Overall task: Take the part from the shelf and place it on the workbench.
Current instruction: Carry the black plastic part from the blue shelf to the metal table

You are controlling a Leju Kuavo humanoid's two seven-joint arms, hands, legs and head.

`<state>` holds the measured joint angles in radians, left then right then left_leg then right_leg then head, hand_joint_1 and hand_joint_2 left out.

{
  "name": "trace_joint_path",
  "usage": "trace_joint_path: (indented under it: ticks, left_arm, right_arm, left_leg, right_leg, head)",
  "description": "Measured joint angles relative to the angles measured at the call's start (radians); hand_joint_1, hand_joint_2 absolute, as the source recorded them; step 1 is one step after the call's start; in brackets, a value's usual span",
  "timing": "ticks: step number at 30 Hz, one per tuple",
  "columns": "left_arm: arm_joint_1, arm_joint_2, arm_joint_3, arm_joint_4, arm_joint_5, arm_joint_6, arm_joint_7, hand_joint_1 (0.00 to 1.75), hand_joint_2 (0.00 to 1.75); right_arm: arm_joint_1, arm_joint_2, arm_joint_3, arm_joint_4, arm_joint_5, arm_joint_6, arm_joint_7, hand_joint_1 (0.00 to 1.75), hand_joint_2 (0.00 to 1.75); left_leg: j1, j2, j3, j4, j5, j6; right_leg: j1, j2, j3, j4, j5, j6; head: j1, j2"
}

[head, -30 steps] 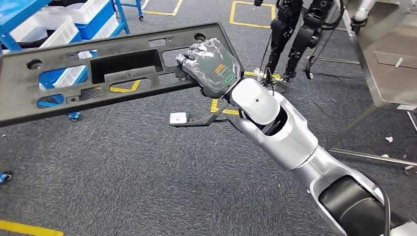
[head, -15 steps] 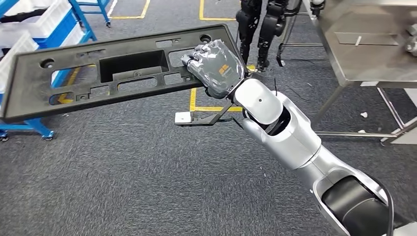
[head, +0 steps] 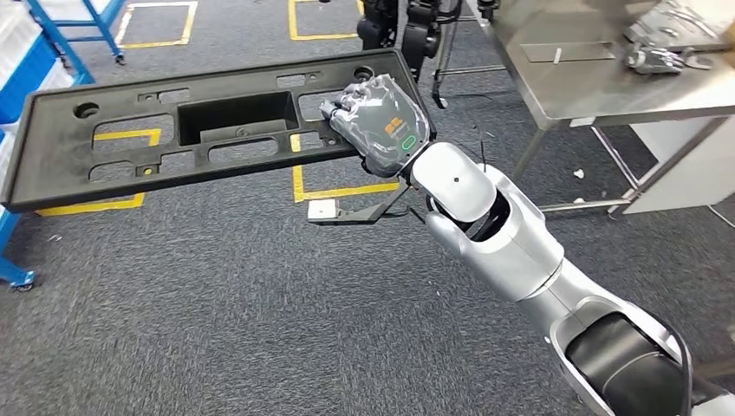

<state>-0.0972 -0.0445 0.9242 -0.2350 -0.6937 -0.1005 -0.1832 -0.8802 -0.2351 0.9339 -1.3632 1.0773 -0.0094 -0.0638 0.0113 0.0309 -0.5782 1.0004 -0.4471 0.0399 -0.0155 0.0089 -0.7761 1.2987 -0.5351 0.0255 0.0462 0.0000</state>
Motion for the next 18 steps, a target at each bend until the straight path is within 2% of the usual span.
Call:
trace_joint_path:
  ticks: [1,3,5,6,8,9,11,13,14,15,16,17,18]
  left_arm:
    - [-0.001,0.000,0.000,0.000,-0.001,0.000,0.000,0.00,1.75]
    - [-0.002,-0.001,0.000,0.000,-0.003,0.000,0.000,0.00,1.75]
    - [-0.001,0.000,0.000,0.000,-0.006,0.000,0.002,0.00,1.75]
    - [-0.001,0.000,0.000,0.000,-0.007,0.000,0.003,0.00,1.75]
    - [-0.001,0.000,0.000,0.000,-0.009,0.000,0.005,0.00,1.75]
    - [-0.002,-0.001,0.000,0.000,-0.010,0.000,0.006,0.00,1.75]
    - [-0.005,-0.002,0.000,0.000,-0.012,0.000,0.006,0.00,1.75]
    - [-0.004,-0.003,0.000,0.000,-0.016,-0.001,0.007,0.00,1.75]
    - [-0.004,-0.003,0.000,0.000,-0.018,-0.001,0.007,0.00,1.75]
    - [-0.004,-0.003,0.000,0.000,-0.019,-0.001,0.008,0.00,1.75]
    - [-0.005,-0.004,0.000,0.000,-0.020,-0.001,0.008,0.00,1.75]
    - [-0.007,-0.004,0.000,0.000,-0.020,-0.001,0.009,0.00,1.75]
    - [-0.009,-0.004,0.000,0.000,-0.021,-0.001,0.010,0.00,1.75]
  right_arm:
    - [0.003,-0.001,0.000,0.000,0.000,0.001,0.001,1.75,1.75]
    - [0.007,-0.004,0.000,0.001,0.000,0.002,0.002,1.75,1.75]
    - [0.008,-0.007,-0.002,0.001,0.000,0.003,0.003,1.75,1.75]
    - [0.008,-0.009,-0.004,0.001,0.001,0.003,0.004,1.75,1.75]
    - [0.010,-0.012,-0.007,0.002,0.002,0.003,0.004,1.75,1.75]
    - [0.011,-0.014,-0.008,0.002,0.004,0.004,0.004,1.75,1.75]
    - [0.009,-0.017,-0.011,0.005,0.007,0.008,0.007,1.75,1.75]
    - [0.007,-0.018,-0.013,0.011,0.013,0.020,0.013,1.75,1.75]
    - [0.006,-0.018,-0.012,0.018,0.018,0.027,0.018,1.75,1.75]
    - [0.003,-0.017,-0.012,0.029,0.023,0.036,0.023,1.75,1.75]
    - [-0.005,-0.017,-0.012,0.045,0.029,0.045,0.029,1.75,1.75]
    - [-0.016,-0.016,-0.012,0.067,0.034,0.055,0.035,1.75,1.75]
    - [-0.032,-0.014,-0.012,0.094,0.038,0.065,0.041,1.75,1.75]
  left_leg:
    - [0.000,0.011,0.000,0.002,-0.002,-0.001]
    - [0.001,0.031,0.000,0.011,-0.009,-0.006]
    - [-0.003,0.045,-0.001,0.022,-0.019,-0.016]
    - [-0.004,0.052,0.000,0.025,-0.022,-0.021]
    - [-0.004,0.068,0.004,0.024,-0.026,-0.032]
    - [-0.001,0.067,0.005,0.026,-0.031,-0.038]
    - [0.005,0.032,-0.012,0.071,-0.066,-0.044]
    - [0.008,-0.012,-0.067,0.191,-0.130,-0.047]
    - [0.008,-0.020,-0.100,0.258,-0.156,-0.046]
    - [0.008,-0.024,-0.124,0.306,-0.167,-0.046]
    - [0.008,-0.025,-0.133,0.318,-0.158,-0.043]
    - [0.008,-0.028,-0.123,0.290,-0.131,-0.040]
    - [0.008,-0.035,-0.098,0.232,-0.093,-0.036]
  right_leg:
    - [-0.004,-0.004,0.008,-0.014,0.018,0.003]
    - [-0.008,-0.031,0.072,-0.134,0.073,0.006]
    - [-0.002,-0.058,0.125,-0.233,0.102,-0.001]
    - [0.003,-0.062,0.133,-0.251,0.102,-0.007]
    - [0.007,-0.041,0.131,-0.251,0.105,-0.020]
    - [0.007,-0.032,0.132,-0.255,0.107,-0.026]
    - [0.002,-0.015,0.136,-0.262,0.113,-0.039]
    - [0.003,0.003,0.137,-0.265,0.116,-0.046]
    - [0.005,0.013,0.136,-0.265,0.116,-0.047]
    - [0.008,0.024,0.136,-0.264,0.116,-0.048]
    - [0.010,0.036,0.136,-0.263,0.117,-0.048]
    - [0.011,0.047,0.137,-0.262,0.117,-0.048]
    - [0.011,0.058,0.137,-0.260,0.117,-0.048]
  head:
    - [0.000,0.000]
    - [0.000,0.000]
    - [0.000,0.000]
    - [0.000,0.000]
    - [-0.001,0.000]
    - [-0.001,0.000]
    - [-0.001,0.000]
    - [-0.001,0.000]
    - [-0.001,0.000]
    - [-0.001,0.000]
    - [-0.001,0.000]
    - [-0.001,0.000]
    - [0.000,0.000]
